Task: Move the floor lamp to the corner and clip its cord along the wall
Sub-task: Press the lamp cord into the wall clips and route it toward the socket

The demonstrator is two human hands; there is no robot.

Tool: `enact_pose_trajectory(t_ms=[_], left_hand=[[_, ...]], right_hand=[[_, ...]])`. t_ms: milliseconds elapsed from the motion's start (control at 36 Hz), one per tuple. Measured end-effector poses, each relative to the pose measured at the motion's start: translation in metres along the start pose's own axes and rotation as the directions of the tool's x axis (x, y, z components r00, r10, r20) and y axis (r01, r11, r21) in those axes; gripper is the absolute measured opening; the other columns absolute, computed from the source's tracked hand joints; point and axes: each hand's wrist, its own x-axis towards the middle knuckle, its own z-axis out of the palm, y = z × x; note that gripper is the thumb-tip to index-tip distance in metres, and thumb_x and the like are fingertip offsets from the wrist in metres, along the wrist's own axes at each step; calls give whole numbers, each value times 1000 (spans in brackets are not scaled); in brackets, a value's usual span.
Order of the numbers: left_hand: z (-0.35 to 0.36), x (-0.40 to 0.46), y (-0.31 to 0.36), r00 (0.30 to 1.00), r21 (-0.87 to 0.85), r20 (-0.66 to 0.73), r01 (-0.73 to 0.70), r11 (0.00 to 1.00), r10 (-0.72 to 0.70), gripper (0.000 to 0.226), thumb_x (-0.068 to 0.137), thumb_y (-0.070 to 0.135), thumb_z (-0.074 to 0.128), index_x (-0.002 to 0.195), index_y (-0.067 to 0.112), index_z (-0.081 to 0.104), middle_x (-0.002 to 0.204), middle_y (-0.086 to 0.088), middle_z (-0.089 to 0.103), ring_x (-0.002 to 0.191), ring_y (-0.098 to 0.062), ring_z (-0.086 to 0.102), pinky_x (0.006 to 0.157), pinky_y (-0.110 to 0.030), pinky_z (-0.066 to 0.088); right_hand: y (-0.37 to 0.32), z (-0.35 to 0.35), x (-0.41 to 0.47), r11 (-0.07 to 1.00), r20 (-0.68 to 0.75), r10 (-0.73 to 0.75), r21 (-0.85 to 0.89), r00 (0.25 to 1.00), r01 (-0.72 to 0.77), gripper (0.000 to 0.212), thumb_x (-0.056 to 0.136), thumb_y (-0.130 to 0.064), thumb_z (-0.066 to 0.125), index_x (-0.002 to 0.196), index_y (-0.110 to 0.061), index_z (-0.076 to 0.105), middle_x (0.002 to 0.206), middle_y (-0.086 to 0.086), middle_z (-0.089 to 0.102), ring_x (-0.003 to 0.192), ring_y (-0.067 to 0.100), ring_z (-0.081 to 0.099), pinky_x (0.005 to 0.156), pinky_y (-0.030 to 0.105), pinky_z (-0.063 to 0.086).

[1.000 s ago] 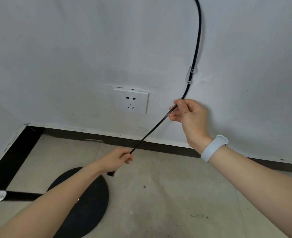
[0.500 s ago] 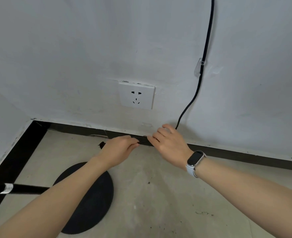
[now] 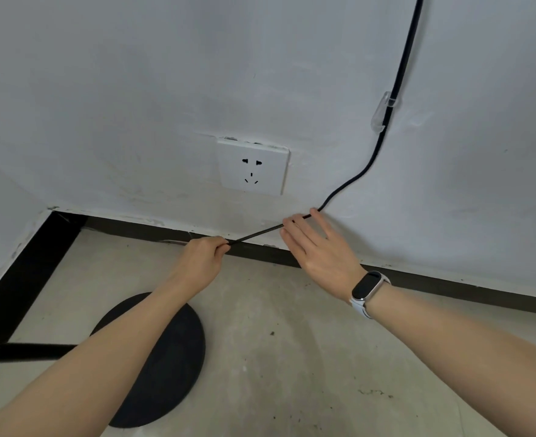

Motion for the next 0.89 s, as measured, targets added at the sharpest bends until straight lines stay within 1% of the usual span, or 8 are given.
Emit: enact_pose_trajectory(t_ms=[56, 111, 250, 333, 500, 667, 750, 889], left_hand=[[4, 5, 2, 999, -47, -13, 39, 998, -39, 13, 89, 11, 55, 94, 4, 64, 84, -13, 70, 81, -33, 62, 66, -30, 40], [8, 9, 4, 996, -96, 0, 85, 992, -86, 11, 89, 13, 55, 94, 5, 60, 81, -14, 69, 80, -33, 61, 72, -36, 48], [17, 14, 5, 992, -100, 29, 123, 987, -121, 8, 90, 15, 54, 87, 8, 58, 71, -15, 66, 72, -33, 60, 69, -45, 51], [21, 17, 5, 989, -90, 36, 143, 986, -141, 10, 90, 17, 53, 86, 11, 59, 75, -14, 68, 76, -31, 62, 70, -43, 52], [22, 25, 7, 991, -34, 18, 135, 990, -135, 14, 90, 17, 50, 88, 12, 63, 77, -9, 71, 80, -31, 62, 72, -42, 51], [22, 30, 6, 994, 90, -2, 105, 990, -106, 19, 94, 22, 45, 98, 13, 62, 86, -8, 71, 84, -30, 62, 69, -38, 48], [23, 31, 6, 995, 121, -29, 101, 988, -98, 21, 94, 22, 44, 99, 12, 62, 87, -11, 71, 85, -33, 62, 69, -37, 45], [24, 33, 14, 989, 220, -144, -3, 976, 35, 21, 94, 22, 47, 94, 9, 64, 80, -12, 72, 73, -33, 62, 81, -35, 30]], right_hand=[[0, 2, 4, 1000, 25, -2, -19, 1000, 2, 46, 88, -3, 23, 123, -3, 52, 127, 13, 59, 117, 27, 54, 103, 50, 38], [-2, 5, 7, 999, 23, -21, -24, 1000, 22, 46, 88, -3, 23, 121, -5, 55, 126, 11, 59, 115, 26, 55, 102, 49, 40], [-5, 14, 8, 993, 7, -106, -44, 994, 106, 40, 83, -16, 52, 121, -8, 56, 129, 8, 59, 116, 22, 56, 100, 44, 45], [-5, 18, 7, 990, 39, -112, -87, 993, 115, 43, 85, -19, 51, 126, -8, 51, 134, 9, 54, 122, 23, 51, 104, 45, 41], [-5, 19, 5, 966, 160, -99, -223, 982, 134, 52, 94, -18, 36, 140, -2, 19, 152, 15, 22, 139, 30, 23, 112, 51, 16], [-9, 21, 5, 954, 235, -109, -249, 966, 168, 58, 96, -17, 26, 140, 1, -7, 155, 19, -2, 142, 35, 1, 109, 55, -3], [-10, 21, 4, 965, 252, -108, -207, 962, 162, 61, 96, -19, 28, 140, 1, -9, 154, 21, -4, 141, 36, 2, 111, 56, 1], [-7, 23, -3, 983, 263, -118, -106, 958, 150, 59, 95, -14, 33, 141, -1, -1, 153, 25, 1, 140, 38, 10, 112, 56, 9]])
